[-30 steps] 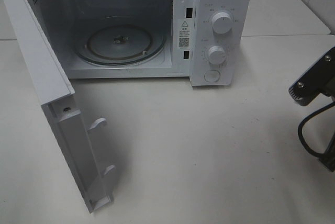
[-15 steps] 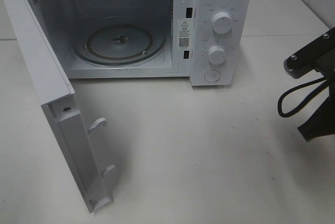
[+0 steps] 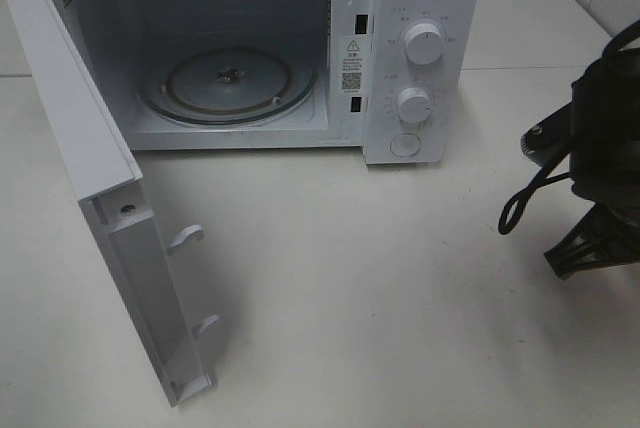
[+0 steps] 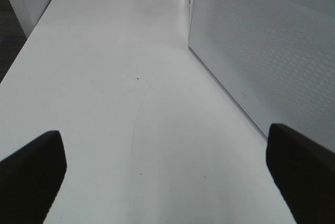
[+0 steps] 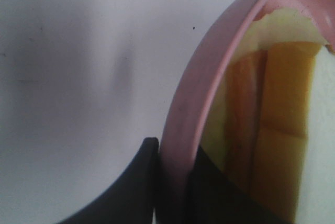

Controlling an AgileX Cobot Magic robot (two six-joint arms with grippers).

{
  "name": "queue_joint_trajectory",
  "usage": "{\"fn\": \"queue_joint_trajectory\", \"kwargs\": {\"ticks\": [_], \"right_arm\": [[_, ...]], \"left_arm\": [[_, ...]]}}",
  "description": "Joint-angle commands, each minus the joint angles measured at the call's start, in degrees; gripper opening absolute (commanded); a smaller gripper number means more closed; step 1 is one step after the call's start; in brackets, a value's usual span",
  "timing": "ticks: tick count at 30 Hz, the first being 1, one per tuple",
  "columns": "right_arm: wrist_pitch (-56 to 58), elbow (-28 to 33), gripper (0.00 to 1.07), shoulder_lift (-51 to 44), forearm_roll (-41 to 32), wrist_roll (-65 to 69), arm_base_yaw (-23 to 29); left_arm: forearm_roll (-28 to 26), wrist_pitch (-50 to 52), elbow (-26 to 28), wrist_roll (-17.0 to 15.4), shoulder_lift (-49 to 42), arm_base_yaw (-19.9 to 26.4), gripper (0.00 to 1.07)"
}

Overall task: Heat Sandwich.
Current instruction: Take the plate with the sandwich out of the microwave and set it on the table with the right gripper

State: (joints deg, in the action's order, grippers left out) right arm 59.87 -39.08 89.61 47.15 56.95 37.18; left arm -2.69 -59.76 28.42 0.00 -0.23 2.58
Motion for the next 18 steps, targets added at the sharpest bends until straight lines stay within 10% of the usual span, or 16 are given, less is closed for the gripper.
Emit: {"fn": "queue_joint_trajectory", "kwargs": {"ticks": [1,18], "right_arm": [[-0.23,-0.23,0.0,2.01,2.81,2.18,-0.06],[-7.22,-0.23,0.01,14.78,7.39,9.63,-0.06]], "left_arm": [[0.06,0.69,-0.17,0.0,-1.15,0.06,0.98],[0.06,0.69,-0.17,0.0,-1.15,0.06,0.98]]}}
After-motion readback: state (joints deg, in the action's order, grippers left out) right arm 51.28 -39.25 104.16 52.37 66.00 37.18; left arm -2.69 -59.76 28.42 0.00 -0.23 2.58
